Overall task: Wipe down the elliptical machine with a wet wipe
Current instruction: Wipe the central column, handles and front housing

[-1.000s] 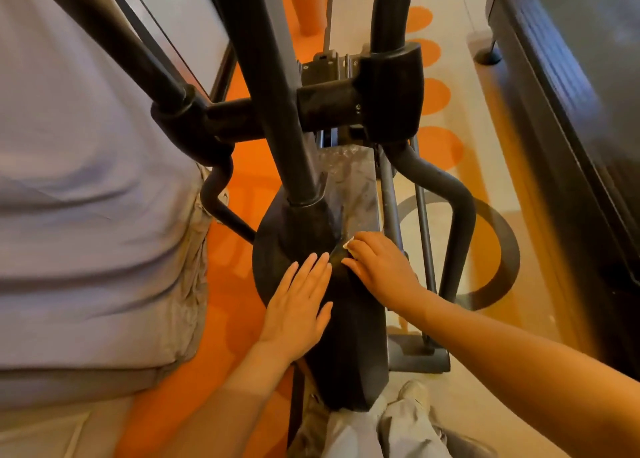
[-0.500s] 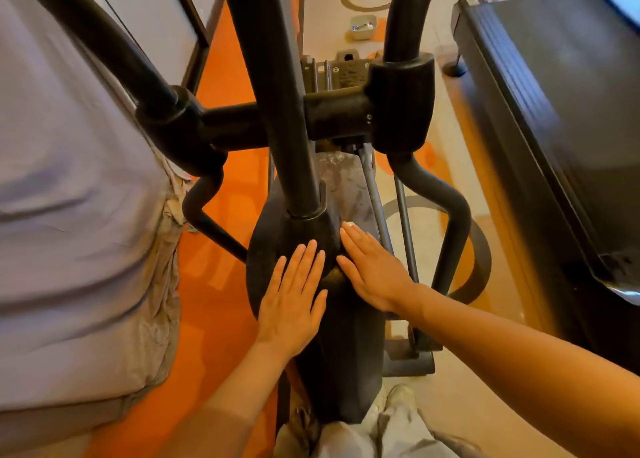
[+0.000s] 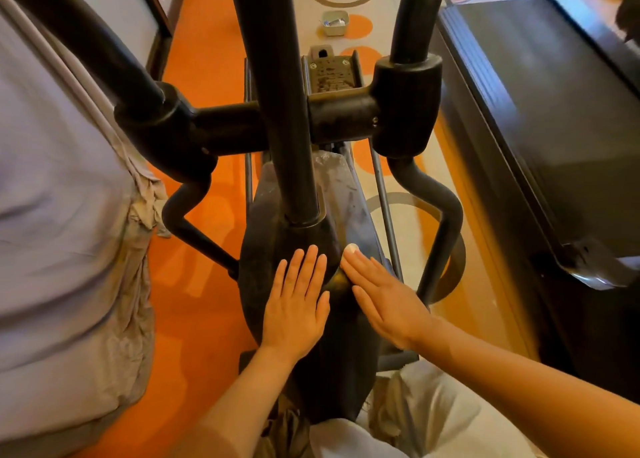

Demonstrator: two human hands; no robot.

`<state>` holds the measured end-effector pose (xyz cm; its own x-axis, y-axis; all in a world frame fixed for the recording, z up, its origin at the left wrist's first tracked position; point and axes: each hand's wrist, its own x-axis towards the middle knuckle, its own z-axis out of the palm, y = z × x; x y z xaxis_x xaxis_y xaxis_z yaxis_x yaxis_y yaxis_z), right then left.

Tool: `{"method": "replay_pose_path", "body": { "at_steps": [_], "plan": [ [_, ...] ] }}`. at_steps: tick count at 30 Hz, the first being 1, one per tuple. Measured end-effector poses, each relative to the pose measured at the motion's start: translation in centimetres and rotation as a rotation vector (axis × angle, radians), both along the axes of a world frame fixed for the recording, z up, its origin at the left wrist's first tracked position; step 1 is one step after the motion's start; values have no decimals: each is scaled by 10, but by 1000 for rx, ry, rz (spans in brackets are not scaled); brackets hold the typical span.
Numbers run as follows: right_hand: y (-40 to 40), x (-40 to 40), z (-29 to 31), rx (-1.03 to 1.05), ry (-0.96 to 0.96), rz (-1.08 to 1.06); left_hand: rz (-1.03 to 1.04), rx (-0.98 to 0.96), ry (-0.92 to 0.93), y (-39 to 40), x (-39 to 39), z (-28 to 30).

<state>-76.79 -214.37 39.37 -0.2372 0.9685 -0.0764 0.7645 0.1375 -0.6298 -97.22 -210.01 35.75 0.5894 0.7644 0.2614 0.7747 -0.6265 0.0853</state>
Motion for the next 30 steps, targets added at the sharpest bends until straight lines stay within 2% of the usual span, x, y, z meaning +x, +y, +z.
{"method": "replay_pose_path", "body": {
  "at_steps": [4,8,11,14,18,20,23,26,30],
  "plan": [
    [13,10,-3,-7,-29,41,4,5,-8,-1,1,0],
    [51,22,-5,-12,-102,-52,47,11,-11,-5,7,1],
    [69,31,-13,-8,-167,-35,179,-13,-38,-16,25,1],
    [66,38,-21,61,-143,11,346,-47,-58,-26,49,1],
    [28,58,-21,107,-15,249,485,-88,-77,-36,74,3],
    [18,74,-26,140,-18,400,535,-98,-95,-41,82,2],
    [35,86,-34,170,-35,500,603,-126,-125,-49,94,-1],
    [64,86,-35,138,-43,440,671,-153,-122,-56,103,-2],
    [114,78,-36,-69,-73,298,715,-167,-99,-60,106,-4]
  ]
}}
